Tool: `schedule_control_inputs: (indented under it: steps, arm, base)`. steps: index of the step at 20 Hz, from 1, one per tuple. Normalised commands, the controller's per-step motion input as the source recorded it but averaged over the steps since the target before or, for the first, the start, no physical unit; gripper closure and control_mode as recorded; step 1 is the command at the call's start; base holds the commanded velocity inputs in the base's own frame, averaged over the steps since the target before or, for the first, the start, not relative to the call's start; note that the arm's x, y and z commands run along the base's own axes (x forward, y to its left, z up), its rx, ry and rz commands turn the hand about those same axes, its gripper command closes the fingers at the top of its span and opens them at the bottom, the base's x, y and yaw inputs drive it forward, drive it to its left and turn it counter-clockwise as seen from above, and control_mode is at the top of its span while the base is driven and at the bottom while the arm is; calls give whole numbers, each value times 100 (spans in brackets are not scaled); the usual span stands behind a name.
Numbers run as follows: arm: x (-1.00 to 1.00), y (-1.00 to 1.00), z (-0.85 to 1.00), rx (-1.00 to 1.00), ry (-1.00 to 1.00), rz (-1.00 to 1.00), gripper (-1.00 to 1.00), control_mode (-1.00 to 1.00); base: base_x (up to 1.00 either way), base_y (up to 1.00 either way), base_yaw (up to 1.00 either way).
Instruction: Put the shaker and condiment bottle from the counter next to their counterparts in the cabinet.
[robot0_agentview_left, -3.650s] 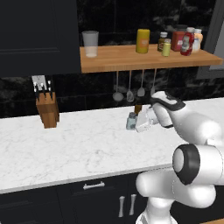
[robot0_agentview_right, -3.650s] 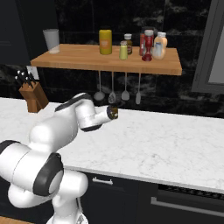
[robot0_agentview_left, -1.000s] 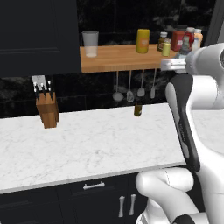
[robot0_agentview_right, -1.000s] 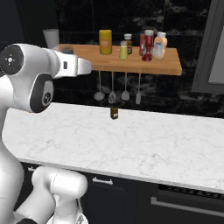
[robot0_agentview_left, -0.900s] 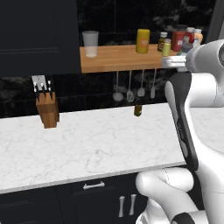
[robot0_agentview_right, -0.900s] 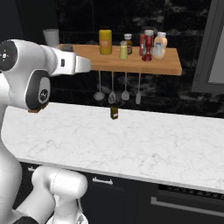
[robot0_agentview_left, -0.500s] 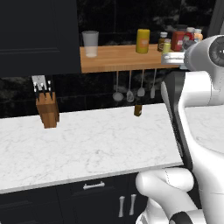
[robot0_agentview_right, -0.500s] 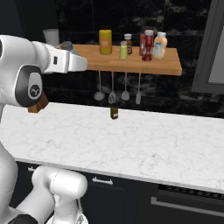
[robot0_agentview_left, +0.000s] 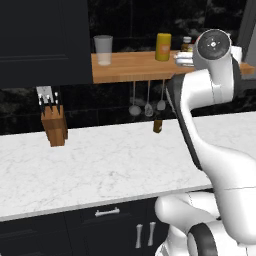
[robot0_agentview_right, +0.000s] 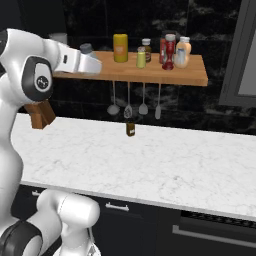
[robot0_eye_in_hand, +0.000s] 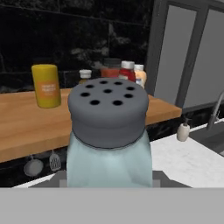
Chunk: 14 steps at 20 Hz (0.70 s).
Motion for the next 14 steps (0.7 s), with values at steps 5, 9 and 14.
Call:
schedule_control_inputs:
  steps: [5, 9, 14]
  arm:
    - [40, -18, 1, 1, 2, -4, 100, -100]
    - [21, -25, 0, 3, 0, 0, 100, -100]
    - [3, -2, -4, 0, 0, 2, 100, -100]
  base:
    - [0, 0, 0]
    - [0, 0, 0]
    - [0, 0, 0]
